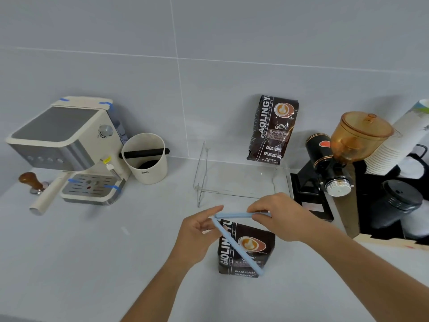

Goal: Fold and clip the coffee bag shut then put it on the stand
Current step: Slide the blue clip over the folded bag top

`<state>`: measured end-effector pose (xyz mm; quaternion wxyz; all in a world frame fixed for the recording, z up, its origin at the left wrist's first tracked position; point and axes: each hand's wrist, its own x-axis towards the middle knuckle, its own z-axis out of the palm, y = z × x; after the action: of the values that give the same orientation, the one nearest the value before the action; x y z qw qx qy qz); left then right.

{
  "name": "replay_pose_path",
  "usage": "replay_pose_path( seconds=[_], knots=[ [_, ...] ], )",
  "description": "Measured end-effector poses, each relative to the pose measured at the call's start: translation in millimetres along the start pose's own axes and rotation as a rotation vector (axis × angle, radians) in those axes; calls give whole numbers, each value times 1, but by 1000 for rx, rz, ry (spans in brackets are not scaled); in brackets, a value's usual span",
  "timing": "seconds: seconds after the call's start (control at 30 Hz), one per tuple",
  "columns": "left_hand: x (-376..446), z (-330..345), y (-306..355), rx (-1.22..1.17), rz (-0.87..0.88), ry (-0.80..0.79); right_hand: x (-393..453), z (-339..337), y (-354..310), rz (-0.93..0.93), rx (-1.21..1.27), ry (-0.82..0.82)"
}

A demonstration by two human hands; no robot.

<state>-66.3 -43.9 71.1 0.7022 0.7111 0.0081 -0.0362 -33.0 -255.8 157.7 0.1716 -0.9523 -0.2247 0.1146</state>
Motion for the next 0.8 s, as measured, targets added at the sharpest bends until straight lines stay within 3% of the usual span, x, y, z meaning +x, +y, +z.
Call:
replay_pose_path(
  seconds=[0.4, 0.6, 0.8],
  knots=[
    [-4, 2, -5, 271, 199, 33, -17, -5, 1, 161, 184, -89],
    [-8, 8, -9, 395, 337, 90, -37, -3, -10, 245, 83, -230],
    [-9, 15, -12, 486, 376, 146, -42, 6, -19, 187, -90, -207]
  ],
)
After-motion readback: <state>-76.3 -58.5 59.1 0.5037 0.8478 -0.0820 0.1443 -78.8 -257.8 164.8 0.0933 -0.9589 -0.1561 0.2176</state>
